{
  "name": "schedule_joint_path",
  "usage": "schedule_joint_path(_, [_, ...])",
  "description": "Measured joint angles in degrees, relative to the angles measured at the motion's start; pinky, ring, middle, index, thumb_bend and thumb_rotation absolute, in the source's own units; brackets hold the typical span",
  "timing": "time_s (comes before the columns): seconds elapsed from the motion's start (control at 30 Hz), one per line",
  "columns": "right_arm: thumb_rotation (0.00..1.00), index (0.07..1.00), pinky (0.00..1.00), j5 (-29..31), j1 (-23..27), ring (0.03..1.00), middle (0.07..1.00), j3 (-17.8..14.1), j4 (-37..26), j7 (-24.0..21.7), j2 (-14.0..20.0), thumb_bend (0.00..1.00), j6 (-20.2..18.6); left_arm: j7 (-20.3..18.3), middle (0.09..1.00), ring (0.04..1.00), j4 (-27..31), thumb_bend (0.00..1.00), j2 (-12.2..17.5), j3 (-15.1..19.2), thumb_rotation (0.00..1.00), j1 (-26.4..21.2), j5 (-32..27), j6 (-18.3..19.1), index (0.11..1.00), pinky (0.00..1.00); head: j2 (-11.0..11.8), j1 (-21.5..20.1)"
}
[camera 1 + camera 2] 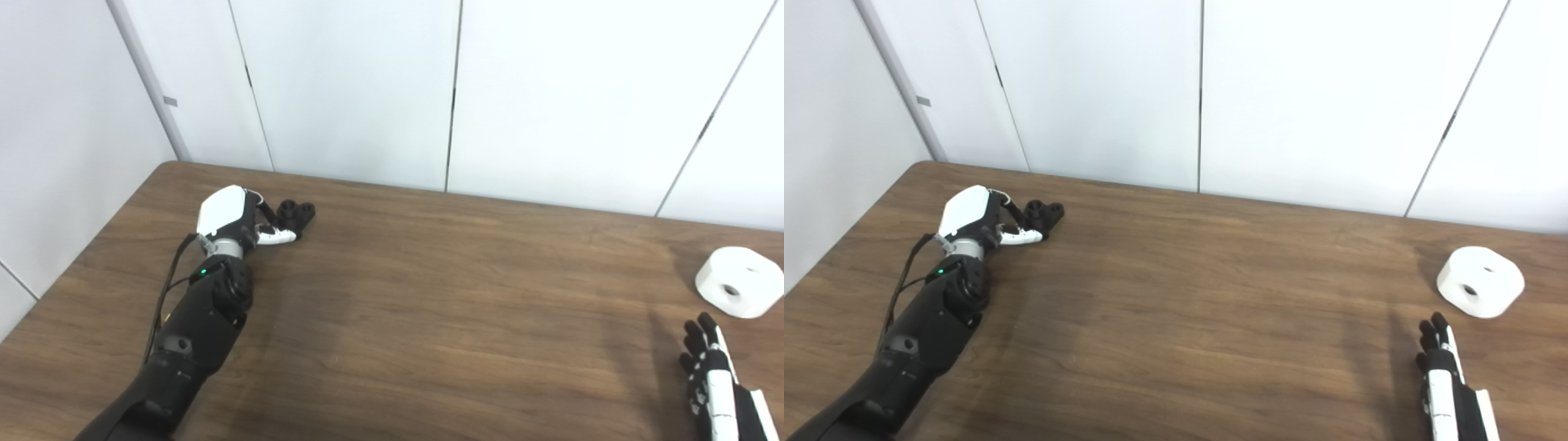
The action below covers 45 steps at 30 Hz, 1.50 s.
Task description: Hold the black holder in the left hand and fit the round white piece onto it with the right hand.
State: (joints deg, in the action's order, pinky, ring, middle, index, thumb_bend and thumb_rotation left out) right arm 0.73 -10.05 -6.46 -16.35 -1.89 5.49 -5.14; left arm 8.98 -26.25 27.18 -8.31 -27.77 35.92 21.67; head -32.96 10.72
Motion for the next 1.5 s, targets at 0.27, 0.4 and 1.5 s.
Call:
schedule_joint_path(0.27, [1.00,0.983,1.00,0.03,-0.01,0.992,0.965,0.01,-0.85,0.27,-0.05,0.54,-0.08,-0.84,0.770,0.878,4.60,0.52,0.18,-0.72,0.05,2.63,0.15,-0.42,0.484,0.98,-0.53,-0.79])
schedule_joint_path(0.4, [1.00,0.985,1.00,-0.15,-0.02,0.991,0.966,0.09,-0.85,0.56,-0.05,0.54,-0.12,-2.47,0.779,0.878,7.85,0.52,0.16,-0.81,0.05,4.48,-0.23,-0.48,0.485,0.96,-0.61,-1.23])
schedule_joint_path(1.5, [1.00,0.964,1.00,-3.43,0.40,0.981,0.947,1.89,-0.24,2.52,-0.38,0.63,-0.77,-13.72,0.765,0.874,38.21,0.52,-6.74,-8.73,0.05,21.05,3.58,-2.51,0.485,0.98,-2.11,-8.35])
